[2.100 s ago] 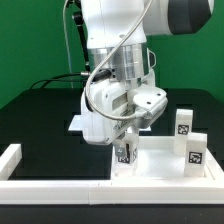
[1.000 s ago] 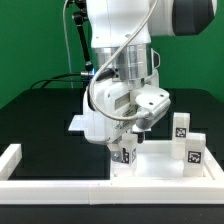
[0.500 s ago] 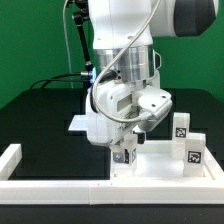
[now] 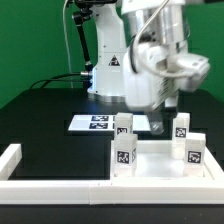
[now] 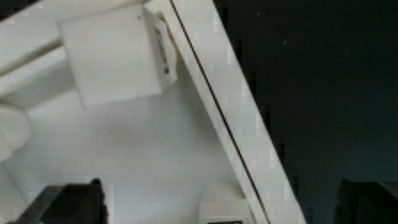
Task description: Assemble square table
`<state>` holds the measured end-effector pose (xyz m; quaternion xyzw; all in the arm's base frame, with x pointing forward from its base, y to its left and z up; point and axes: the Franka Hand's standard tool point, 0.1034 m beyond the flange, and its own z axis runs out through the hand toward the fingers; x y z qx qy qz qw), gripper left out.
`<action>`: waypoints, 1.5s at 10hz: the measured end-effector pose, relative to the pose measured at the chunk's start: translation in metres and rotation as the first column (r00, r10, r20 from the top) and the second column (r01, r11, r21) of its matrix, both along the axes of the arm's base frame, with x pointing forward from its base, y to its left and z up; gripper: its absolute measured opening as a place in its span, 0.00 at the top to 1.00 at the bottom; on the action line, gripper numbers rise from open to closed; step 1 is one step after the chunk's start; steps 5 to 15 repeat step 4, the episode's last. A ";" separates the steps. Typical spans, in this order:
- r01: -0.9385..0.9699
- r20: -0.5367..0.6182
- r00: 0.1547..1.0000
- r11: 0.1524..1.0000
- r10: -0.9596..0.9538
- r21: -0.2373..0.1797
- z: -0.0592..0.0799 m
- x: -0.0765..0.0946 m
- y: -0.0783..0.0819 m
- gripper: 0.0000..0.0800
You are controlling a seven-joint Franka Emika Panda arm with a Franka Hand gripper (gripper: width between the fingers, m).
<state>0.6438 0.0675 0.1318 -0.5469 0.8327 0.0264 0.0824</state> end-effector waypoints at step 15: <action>-0.007 0.033 0.999 1.000 0.007 0.012 0.021 0.005 0.001 0.19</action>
Offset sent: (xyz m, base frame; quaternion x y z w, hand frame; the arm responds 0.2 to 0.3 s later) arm 0.0000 0.0000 0.0000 0.0000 0.0000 0.0000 1.0000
